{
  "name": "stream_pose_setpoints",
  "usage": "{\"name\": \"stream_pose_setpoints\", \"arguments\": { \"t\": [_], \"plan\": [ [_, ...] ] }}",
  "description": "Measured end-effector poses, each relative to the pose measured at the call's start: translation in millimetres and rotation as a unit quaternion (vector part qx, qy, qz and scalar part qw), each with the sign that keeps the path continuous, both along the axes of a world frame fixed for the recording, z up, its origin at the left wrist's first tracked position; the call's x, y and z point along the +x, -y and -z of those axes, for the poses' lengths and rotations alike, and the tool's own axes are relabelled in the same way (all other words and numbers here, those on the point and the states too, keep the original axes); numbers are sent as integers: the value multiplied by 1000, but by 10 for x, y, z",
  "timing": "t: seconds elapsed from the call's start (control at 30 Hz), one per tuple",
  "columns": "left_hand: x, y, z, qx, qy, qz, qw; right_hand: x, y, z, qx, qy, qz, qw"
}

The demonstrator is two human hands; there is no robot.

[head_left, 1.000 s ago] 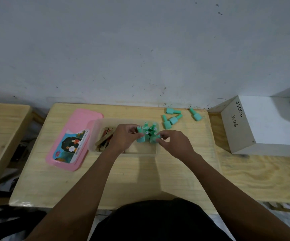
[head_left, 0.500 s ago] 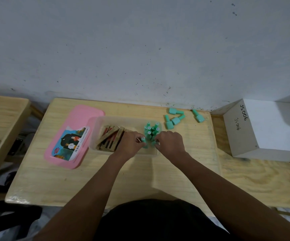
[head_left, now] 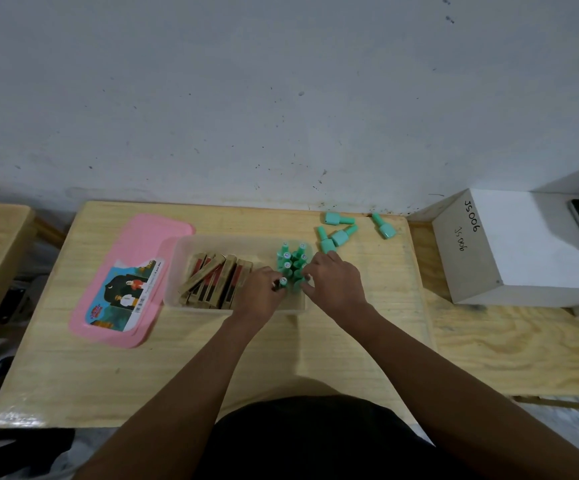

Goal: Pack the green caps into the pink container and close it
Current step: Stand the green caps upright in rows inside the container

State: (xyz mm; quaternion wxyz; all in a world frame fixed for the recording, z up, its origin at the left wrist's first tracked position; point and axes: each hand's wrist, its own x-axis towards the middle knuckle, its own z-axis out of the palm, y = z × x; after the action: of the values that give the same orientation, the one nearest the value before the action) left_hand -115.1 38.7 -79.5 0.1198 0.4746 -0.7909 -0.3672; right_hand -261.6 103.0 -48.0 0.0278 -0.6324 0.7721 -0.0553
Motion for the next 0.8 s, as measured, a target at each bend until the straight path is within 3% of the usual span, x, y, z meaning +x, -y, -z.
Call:
{"name": "stream_pose_setpoints", "arguments": {
  "t": [0.3,0.8],
  "plan": [
    [-64,10,-12,-10,-11,3,1000,-16,-1,-3,45,24,26,998],
    [-85,-4,29,4,-23,-35,999,-50,-68,65,-1,55,36,998]
  ]
}}
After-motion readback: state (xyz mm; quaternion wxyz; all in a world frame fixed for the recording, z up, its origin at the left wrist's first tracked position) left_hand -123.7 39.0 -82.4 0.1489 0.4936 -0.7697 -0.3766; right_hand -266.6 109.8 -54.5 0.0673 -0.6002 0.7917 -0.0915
